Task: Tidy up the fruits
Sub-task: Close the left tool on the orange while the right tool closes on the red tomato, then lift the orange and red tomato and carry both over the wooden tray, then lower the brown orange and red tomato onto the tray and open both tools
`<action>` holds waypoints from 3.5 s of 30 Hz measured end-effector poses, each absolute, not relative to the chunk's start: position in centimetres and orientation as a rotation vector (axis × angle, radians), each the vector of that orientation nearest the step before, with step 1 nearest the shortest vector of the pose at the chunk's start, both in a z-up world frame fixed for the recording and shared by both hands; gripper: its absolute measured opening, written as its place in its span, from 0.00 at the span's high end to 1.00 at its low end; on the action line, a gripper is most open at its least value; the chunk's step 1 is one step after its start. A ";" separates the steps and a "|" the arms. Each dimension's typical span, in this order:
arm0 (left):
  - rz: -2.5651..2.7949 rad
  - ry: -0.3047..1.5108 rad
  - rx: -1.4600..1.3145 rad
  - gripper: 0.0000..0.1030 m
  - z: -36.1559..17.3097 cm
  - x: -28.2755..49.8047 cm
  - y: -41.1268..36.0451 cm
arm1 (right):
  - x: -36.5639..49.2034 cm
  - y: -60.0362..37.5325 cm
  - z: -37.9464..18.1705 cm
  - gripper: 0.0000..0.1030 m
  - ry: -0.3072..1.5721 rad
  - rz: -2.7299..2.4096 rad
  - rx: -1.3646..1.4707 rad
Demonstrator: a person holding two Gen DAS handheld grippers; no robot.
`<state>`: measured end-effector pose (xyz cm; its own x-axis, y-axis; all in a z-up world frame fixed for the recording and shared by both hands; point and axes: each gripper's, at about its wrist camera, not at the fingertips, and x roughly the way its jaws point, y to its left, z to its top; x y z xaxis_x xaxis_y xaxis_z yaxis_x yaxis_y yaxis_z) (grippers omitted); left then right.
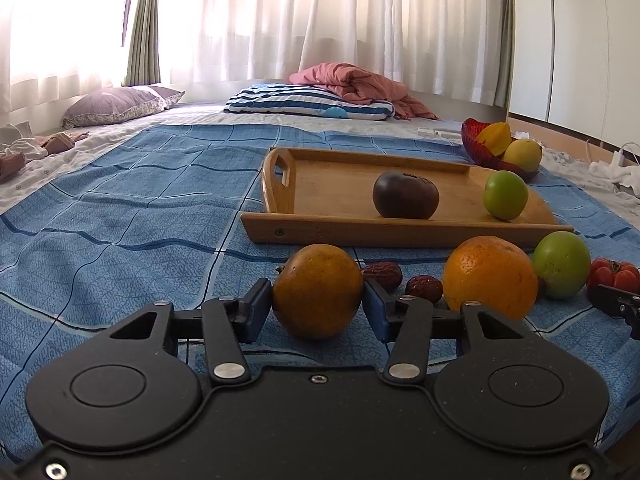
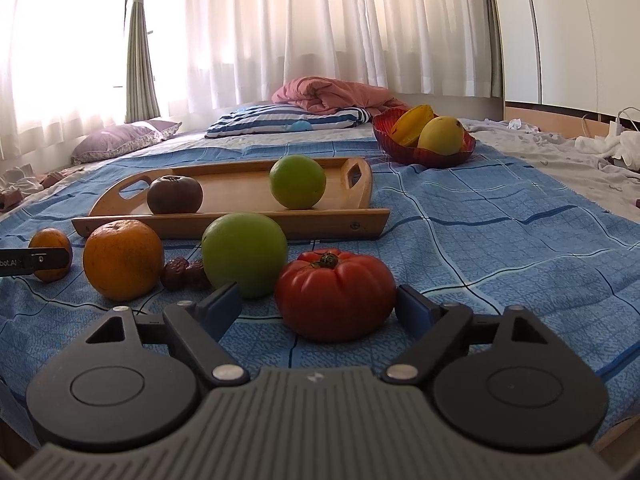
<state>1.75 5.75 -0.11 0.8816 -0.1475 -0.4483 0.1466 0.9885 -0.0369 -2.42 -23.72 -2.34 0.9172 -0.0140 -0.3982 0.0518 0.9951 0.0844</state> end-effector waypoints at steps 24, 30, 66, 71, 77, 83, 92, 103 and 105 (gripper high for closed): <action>-0.155 0.437 0.060 0.55 0.7 1.4 5.2 | -2.1 -23.8 -2.2 0.36 0.433 -0.065 0.047; -0.157 0.415 0.073 0.55 1.7 1.7 5.1 | -2.3 -24.2 -1.8 0.37 0.431 -0.059 0.088; -0.289 0.505 -0.045 0.55 10.7 17.2 -0.5 | 14.1 -28.1 7.5 0.37 0.458 0.034 0.350; -0.306 0.543 -0.045 0.55 9.7 19.5 -2.4 | 16.9 -27.5 6.8 0.36 0.504 0.019 0.312; -0.305 0.611 -0.038 0.55 7.7 22.0 -4.0 | 19.6 -26.5 5.7 0.36 0.581 0.025 0.285; -0.291 0.654 -0.047 0.55 6.1 23.8 -4.7 | 21.4 -25.8 5.0 0.36 0.607 0.013 0.259; -0.268 0.672 -0.015 0.55 4.7 24.6 -4.7 | 22.5 -25.6 3.3 0.36 0.644 0.002 0.245; -0.266 0.677 0.016 0.55 3.8 24.8 -5.4 | 23.0 -24.9 2.6 0.36 0.660 0.007 0.214; -0.262 0.679 0.021 0.55 3.6 24.9 -5.4 | 23.1 -24.8 2.4 0.36 0.665 0.009 0.210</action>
<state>24.88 -5.42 3.56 0.7466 -0.2324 -0.6233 0.2458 0.9671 -0.0662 23.06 -24.79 2.41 0.7879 0.0749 -0.6113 0.0588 0.9789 0.1957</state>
